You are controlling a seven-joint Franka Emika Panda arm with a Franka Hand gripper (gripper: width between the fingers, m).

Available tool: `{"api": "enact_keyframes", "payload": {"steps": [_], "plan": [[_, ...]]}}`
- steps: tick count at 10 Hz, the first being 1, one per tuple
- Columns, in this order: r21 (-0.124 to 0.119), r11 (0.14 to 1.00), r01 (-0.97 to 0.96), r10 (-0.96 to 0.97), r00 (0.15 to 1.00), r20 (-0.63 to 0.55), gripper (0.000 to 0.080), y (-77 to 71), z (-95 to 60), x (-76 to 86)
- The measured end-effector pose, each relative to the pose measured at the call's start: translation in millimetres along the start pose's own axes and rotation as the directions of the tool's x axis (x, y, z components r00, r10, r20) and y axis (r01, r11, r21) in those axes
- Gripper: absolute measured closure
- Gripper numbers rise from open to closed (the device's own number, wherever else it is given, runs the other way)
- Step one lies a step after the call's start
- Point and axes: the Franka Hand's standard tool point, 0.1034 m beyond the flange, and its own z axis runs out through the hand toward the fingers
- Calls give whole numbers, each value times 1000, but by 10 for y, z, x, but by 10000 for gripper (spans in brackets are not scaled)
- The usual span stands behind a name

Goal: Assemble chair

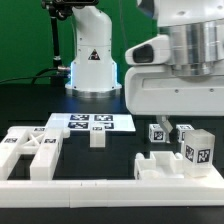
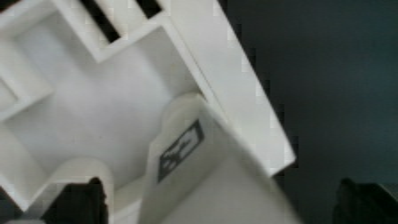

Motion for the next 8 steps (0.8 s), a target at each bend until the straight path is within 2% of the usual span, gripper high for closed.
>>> {"api": "enact_keyframes", "payload": {"steps": [1,3,4,5,7,8], "plan": [[7,1000,17,-17,1000,1,153,-13,1,-4],[-1,976,217,-217,976,-3,151,28,5,17],[-40,872,487,-488,873,-21,151,62,30,61],[-55,829,557,-559,829,-25,151,50,37,65],[-48,861,506,-507,861,-28,181,49,38,63],[-46,879,475,-477,879,-30,359,45,39,61]]}}
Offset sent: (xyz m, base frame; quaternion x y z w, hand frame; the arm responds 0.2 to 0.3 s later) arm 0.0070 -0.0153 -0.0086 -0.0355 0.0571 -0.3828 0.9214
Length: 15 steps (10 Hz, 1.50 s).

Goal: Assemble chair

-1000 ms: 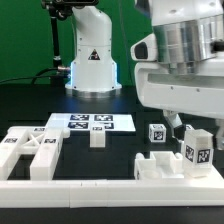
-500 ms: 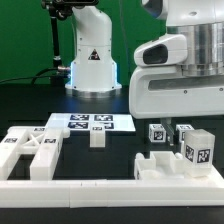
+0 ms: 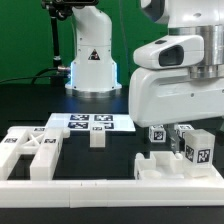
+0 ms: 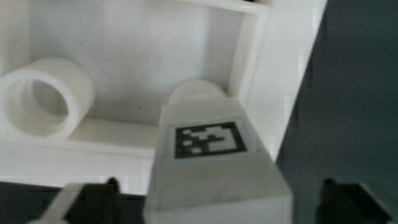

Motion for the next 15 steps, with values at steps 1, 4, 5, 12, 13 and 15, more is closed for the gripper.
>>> {"api": "enact_keyframes", "payload": {"steps": [1,4,5,12,13,15], "plan": [[0,997,-71,71,997,0,359,2,0,0],[10,943,-332,332,943,-12,510,29,6,3],[17,870,-493,493,870,-25,510,31,3,-4],[71,353,-933,935,355,22,452,60,22,-38],[68,385,-920,922,387,20,267,65,20,-38],[36,725,-687,686,726,47,174,64,-5,-33]]}}
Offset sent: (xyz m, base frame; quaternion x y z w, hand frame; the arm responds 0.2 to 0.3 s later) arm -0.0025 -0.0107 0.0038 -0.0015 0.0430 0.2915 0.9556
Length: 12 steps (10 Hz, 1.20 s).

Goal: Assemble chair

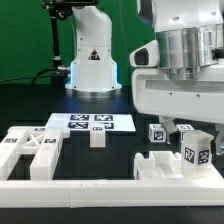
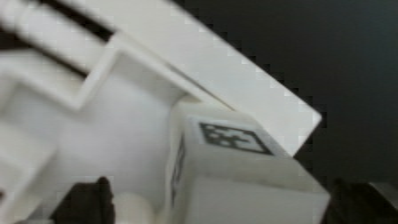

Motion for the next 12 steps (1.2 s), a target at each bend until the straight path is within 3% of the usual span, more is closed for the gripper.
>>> {"api": "enact_keyframes", "payload": {"steps": [1,5,6,7,8,10,11,12], "plan": [[-12,987,158,-158,987,36,157,-33,4,-39],[-4,908,418,-418,908,29,150,-23,17,-31],[-29,802,596,-596,803,25,150,16,51,-34],[-55,635,770,-769,638,41,150,38,58,-32],[-50,705,708,-707,707,35,150,31,59,-38],[-51,712,700,-699,714,35,432,35,62,-36],[-51,759,649,-648,761,31,515,31,63,-40],[-51,813,581,-580,814,27,515,28,64,-43]]}}
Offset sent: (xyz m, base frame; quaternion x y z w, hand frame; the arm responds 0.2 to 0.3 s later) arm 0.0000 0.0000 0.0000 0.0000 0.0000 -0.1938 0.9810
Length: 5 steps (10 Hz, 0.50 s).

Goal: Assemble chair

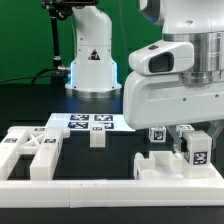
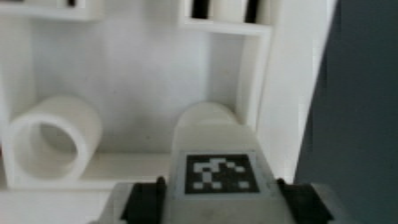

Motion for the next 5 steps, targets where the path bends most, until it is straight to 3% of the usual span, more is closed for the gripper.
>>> {"api": "enact_keyframes", "payload": {"steps": [3,5], "plan": [[0,953,-302,302,953,-33,515,-30,9,10],[10,787,-616,616,786,-59,515,-60,18,8]]}}
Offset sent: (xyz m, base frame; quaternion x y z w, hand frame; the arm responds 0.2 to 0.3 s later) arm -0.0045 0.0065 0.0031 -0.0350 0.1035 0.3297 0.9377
